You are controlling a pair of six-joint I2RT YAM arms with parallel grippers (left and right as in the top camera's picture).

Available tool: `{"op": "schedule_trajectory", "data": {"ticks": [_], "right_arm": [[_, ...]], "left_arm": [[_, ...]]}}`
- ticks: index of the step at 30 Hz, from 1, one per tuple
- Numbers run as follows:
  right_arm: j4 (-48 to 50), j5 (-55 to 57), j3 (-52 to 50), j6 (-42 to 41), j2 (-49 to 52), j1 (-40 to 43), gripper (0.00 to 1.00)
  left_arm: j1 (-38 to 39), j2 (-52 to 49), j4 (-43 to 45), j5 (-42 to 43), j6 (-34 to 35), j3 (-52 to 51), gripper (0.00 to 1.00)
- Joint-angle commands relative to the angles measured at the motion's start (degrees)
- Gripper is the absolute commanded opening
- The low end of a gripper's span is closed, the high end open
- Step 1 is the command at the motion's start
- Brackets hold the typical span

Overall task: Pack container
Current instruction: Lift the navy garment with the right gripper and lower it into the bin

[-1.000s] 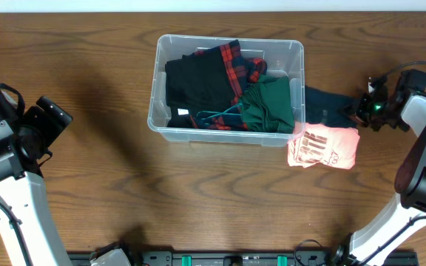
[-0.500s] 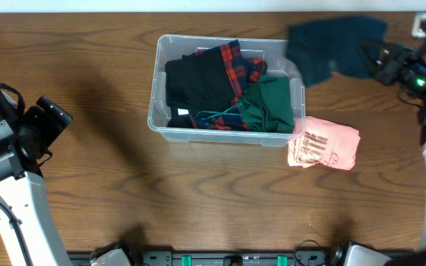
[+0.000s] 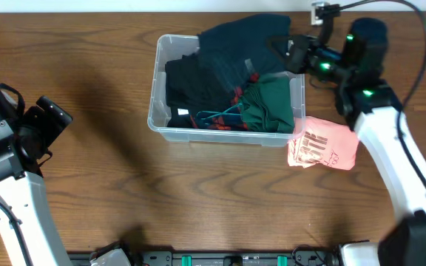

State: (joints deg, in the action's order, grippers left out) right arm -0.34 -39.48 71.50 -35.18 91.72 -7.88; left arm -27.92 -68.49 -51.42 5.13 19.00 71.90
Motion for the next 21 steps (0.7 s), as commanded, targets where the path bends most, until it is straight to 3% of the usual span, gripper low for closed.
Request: {"op": "schedule_trajectory", "data": {"ticks": [1, 8, 18, 19, 21], "right_arm": [[0.42, 10.05, -0.04, 0.11, 6.51, 0.11, 0.01], [-1.55, 13.70, -0.04, 2.71, 16.20, 0.37, 0.01], [-8.46, 21.05, -0.04, 3.19, 13.33, 1.11, 0.01], [-8.44, 20.72, -0.04, 3.69, 12.90, 1.11, 0.05], [-8.37, 19.26, -0.04, 5.35, 11.43, 1.05, 0.31]], "left_arm": [[-0.20, -0.11, -0.20, -0.70, -1.18, -0.11, 0.98], [-0.20, -0.11, -0.20, -0.70, -1.18, -0.11, 0.98], [-0.20, -0.11, -0.20, -0.70, -1.18, -0.11, 0.98], [-0.20, -0.11, -0.20, -0.70, -1.18, -0.11, 0.98], [-0.20, -0.11, -0.20, -0.70, -1.18, -0.11, 0.98]]}}
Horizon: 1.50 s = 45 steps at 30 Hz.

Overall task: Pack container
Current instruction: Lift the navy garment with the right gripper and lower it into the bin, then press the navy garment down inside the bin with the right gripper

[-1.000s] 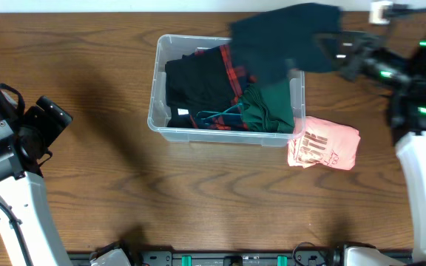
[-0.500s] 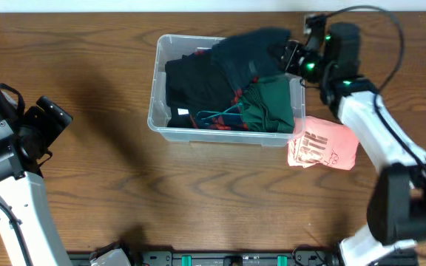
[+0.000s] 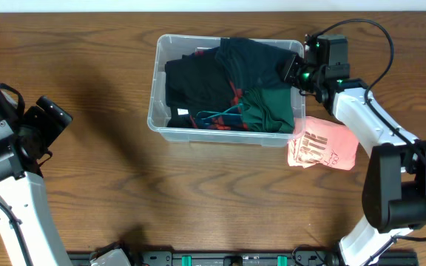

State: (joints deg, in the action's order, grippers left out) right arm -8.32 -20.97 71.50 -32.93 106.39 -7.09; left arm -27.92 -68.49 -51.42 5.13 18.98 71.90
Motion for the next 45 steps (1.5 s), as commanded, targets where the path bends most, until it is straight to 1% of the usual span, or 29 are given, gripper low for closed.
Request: {"op": "schedule_trajectory", "data": {"ticks": [1, 4, 10, 12, 14, 18, 19, 21, 23, 25, 29, 33, 35, 36, 40, 42, 44, 45], "right_arm": [[-0.37, 0.28, -0.04, 3.61, -4.37, 0.22, 0.38], [0.20, -0.24, -0.04, 4.63, -8.44, 0.22, 0.41], [1.97, -0.33, -0.04, 6.88, -18.16, 0.13, 0.56], [2.78, -1.40, -0.04, 6.88, -19.19, -0.50, 0.56], [4.22, -3.23, -0.04, 6.86, -18.80, -1.68, 0.54], [8.48, -1.75, -0.04, 7.32, -14.73, -6.03, 0.45], [9.97, -1.25, -0.04, 7.30, -13.09, -7.04, 0.45], [13.46, -0.90, -0.04, 7.37, -8.72, -8.90, 0.54], [16.26, -0.83, -0.04, 8.17, -3.19, -10.54, 0.56], [17.51, -0.70, -0.04, 7.45, 1.86, -11.37, 0.57], [18.01, -0.72, -0.04, 4.24, 11.26, -11.37, 0.54], [17.88, -5.53, -0.04, 4.26, 14.43, -10.97, 0.49], [18.21, -8.37, 0.00, 4.26, 13.29, -10.75, 0.49], [18.34, -9.46, 0.07, 4.26, 12.37, -10.64, 0.51], [18.16, -14.56, 0.07, 5.35, 4.26, -9.53, 0.53], [16.81, -16.74, 0.07, 5.60, -1.42, -8.22, 0.59], [13.31, -18.58, 0.07, 5.55, -8.33, -5.49, 0.67], [11.72, -19.04, 0.07, 5.53, -10.60, -4.15, 0.68]], "left_arm": [[-0.20, -0.11, -0.20, -0.70, -1.16, -0.11, 0.98], [-0.20, -0.11, -0.20, -0.70, -1.16, -0.11, 0.98], [-0.20, -0.11, -0.20, -0.70, -1.16, -0.11, 0.98], [-0.20, -0.11, -0.20, -0.70, -1.16, -0.11, 0.98], [-0.20, -0.11, -0.24, -0.70, -1.16, -0.11, 0.98], [-0.20, -0.11, -0.24, -0.70, -1.16, -0.11, 0.98], [-0.20, -0.11, -0.22, -0.70, -1.16, -0.11, 0.98], [-0.20, -0.11, -0.22, -0.70, -1.16, -0.11, 0.98], [-0.20, -0.11, -0.22, -0.70, -1.16, -0.11, 0.98], [-0.20, -0.11, -0.22, -0.70, -1.16, -0.11, 0.98], [-0.20, -0.11, -0.22, -0.70, -1.16, -0.11, 0.98], [-0.20, -0.11, -0.22, -0.70, -1.16, -0.11, 0.98], [-0.20, -0.11, -0.22, -0.70, -1.16, -0.11, 0.98], [-0.20, -0.11, -0.22, -0.70, -1.16, -0.11, 0.98], [-0.20, -0.11, -0.22, -0.70, -1.16, -0.11, 0.98], [-0.20, -0.11, -0.22, -0.70, -1.16, -0.11, 0.98], [-0.20, -0.11, -0.22, -0.70, -1.16, -0.11, 0.98], [-0.20, -0.11, -0.22, -0.70, -1.16, -0.11, 0.98]]}}
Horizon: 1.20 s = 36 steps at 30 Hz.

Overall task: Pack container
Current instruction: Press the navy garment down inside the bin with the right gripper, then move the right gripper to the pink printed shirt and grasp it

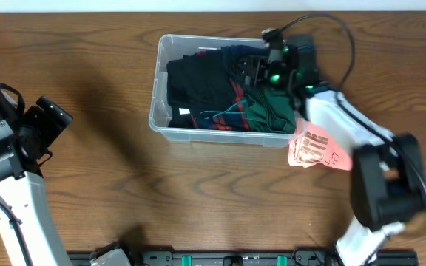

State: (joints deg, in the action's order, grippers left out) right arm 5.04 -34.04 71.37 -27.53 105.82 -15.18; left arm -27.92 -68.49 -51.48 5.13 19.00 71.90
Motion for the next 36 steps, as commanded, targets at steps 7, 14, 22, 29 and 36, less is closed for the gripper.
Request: {"op": "schedule_trajectory", "data": {"ticks": [7, 14, 22, 29, 36], "right_arm": [[-25.16, -4.37, 0.20, 1.49, -24.33, 23.78, 0.75], [-46.99, 9.49, 0.09, 12.83, -20.26, 43.39, 0.89], [-60.17, 6.78, 0.07, 24.81, -5.77, 48.52, 0.89], [-62.42, 6.38, 0.07, 28.59, 4.90, 47.71, 0.84], [-59.12, 6.45, -0.96, 29.20, 9.55, 43.17, 0.83]], "left_arm": [[-0.20, -0.11, -0.15, -0.70, -1.18, -0.11, 0.98], [-0.20, -0.11, -0.15, -0.70, -1.18, -0.11, 0.98], [-0.20, -0.11, -0.15, -0.70, -1.18, -0.11, 0.98], [-0.20, -0.11, -0.15, -0.70, -1.18, -0.11, 0.98], [-0.20, -0.11, -0.15, -0.70, -1.18, -0.11, 0.98]]}}
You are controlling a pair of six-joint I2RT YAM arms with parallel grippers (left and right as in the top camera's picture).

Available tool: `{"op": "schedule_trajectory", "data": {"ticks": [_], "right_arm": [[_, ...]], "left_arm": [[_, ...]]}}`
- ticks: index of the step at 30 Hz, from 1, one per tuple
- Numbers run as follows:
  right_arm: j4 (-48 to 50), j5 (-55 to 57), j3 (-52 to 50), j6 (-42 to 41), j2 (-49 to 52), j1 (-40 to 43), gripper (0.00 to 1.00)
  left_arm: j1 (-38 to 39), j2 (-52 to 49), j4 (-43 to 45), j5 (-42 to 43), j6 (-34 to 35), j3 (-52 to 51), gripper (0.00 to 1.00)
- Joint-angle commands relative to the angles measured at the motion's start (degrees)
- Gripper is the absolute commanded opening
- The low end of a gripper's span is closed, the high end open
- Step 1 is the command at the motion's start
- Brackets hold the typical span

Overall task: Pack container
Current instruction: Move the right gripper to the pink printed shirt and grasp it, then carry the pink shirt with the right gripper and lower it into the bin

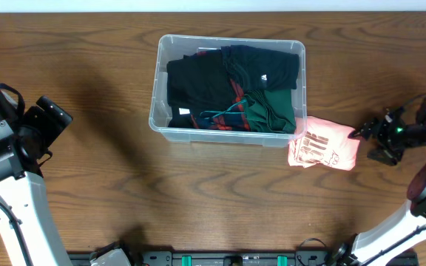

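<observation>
The clear plastic container (pixel 156 96) stands at the back middle of the table. Inside it lie a black garment (pixel 198 81), a dark navy garment (pixel 265 63) and a green garment (pixel 272 111), all within the walls. A pink garment (pixel 324 150) lies folded on the table against the container's front right corner. My right gripper (pixel 359 134) hovers just right of the pink garment, pointing at it, open and holding nothing. My left gripper (pixel 49 118) hangs at the far left, away from everything; its jaws are not clear.
The wooden table (pixel 198 207) stretches in front of the container. A dark rail (pixel 235 258) runs along the front edge. The right arm's white link rises at the right edge.
My right gripper was inside the container on the navy garment. Now it is out at the table's right side beside the pink garment, and the navy garment lies let go in the container.
First my right gripper held the navy garment bunched over the container's back right rim. Then the garment spread into the right half, and my gripper pressed it down inside. Now the garment rests in the container and my gripper is by the pink garment. The left arm stayed still.
</observation>
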State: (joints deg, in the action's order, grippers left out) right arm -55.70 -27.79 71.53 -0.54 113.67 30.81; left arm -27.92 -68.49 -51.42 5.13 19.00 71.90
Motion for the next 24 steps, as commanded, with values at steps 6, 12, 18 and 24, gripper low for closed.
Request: {"op": "schedule_trajectory", "data": {"ticks": [6, 12, 18, 24], "right_arm": [[4.74, 4.94, -4.26, 1.11, 1.88, -8.31, 0.72], [1.20, 5.81, -4.85, 0.13, 1.86, -9.05, 0.42], [0.50, 4.09, -4.81, -0.04, 1.05, -7.87, 0.13], [-0.94, -3.52, -3.08, -0.02, -6.80, -7.13, 0.01]], "left_arm": [[-0.20, -0.11, -0.22, -0.70, -1.18, -0.11, 0.98], [-0.20, -0.11, -0.22, -0.70, -1.18, -0.11, 0.98], [-0.20, -0.11, -0.22, -0.70, -1.18, -0.11, 0.98], [-0.20, -0.11, -0.22, -0.70, -1.18, -0.11, 0.98]]}}
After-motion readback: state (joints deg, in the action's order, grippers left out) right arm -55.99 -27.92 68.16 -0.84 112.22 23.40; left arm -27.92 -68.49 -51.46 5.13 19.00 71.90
